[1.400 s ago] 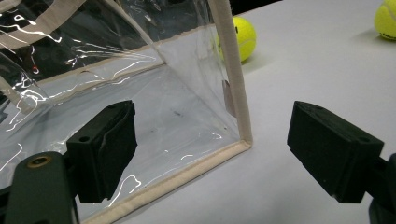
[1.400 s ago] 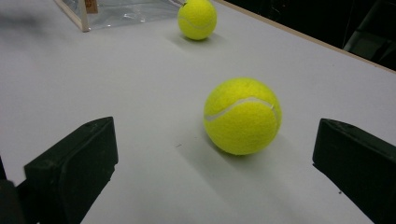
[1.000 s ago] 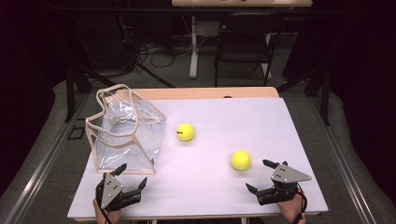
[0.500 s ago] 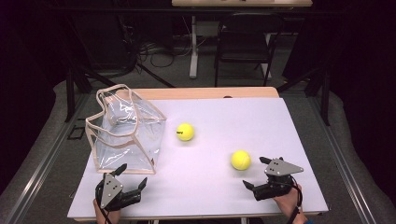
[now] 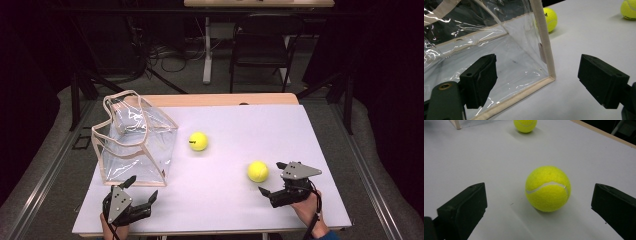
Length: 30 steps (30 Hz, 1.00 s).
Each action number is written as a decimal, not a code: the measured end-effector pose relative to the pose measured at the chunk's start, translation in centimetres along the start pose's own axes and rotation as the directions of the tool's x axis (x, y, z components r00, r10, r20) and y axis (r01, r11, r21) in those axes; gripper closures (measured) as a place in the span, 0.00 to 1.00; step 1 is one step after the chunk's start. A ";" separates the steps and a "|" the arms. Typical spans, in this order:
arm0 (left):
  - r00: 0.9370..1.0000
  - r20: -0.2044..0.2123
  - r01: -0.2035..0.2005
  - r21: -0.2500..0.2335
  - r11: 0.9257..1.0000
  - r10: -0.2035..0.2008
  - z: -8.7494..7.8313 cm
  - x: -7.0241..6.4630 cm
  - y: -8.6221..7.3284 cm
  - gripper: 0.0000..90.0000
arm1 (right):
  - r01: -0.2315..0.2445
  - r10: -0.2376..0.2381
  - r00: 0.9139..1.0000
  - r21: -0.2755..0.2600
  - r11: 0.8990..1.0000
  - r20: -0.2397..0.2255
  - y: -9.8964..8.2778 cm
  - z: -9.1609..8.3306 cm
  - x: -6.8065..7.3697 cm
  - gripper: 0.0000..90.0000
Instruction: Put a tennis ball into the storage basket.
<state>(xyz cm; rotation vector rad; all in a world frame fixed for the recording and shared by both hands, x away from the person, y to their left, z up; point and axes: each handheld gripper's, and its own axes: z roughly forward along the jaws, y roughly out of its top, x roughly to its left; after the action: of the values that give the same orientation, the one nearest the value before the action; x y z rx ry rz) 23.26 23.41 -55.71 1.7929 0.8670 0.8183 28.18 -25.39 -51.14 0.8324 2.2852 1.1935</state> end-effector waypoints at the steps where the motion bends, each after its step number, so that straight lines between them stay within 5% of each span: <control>1: 1.000 -0.001 -0.001 0.001 1.000 0.001 0.0 0.0 0.0 0.18 | -0.001 0.001 1.000 -0.001 1.000 -0.003 0.1 0.1 -0.1 0.00; 30: 1.000 0.001 0.010 0.000 1.000 -0.010 0.0 0.1 -0.1 0.18 | -0.007 0.009 1.000 0.122 0.992 -0.024 2.7 2.4 -2.1 0.00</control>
<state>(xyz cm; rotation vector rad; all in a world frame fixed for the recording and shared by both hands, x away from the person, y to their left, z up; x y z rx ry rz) 23.35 23.53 -55.76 1.7874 0.8741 0.8107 31.95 -24.23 -49.98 0.8762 2.3967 1.0812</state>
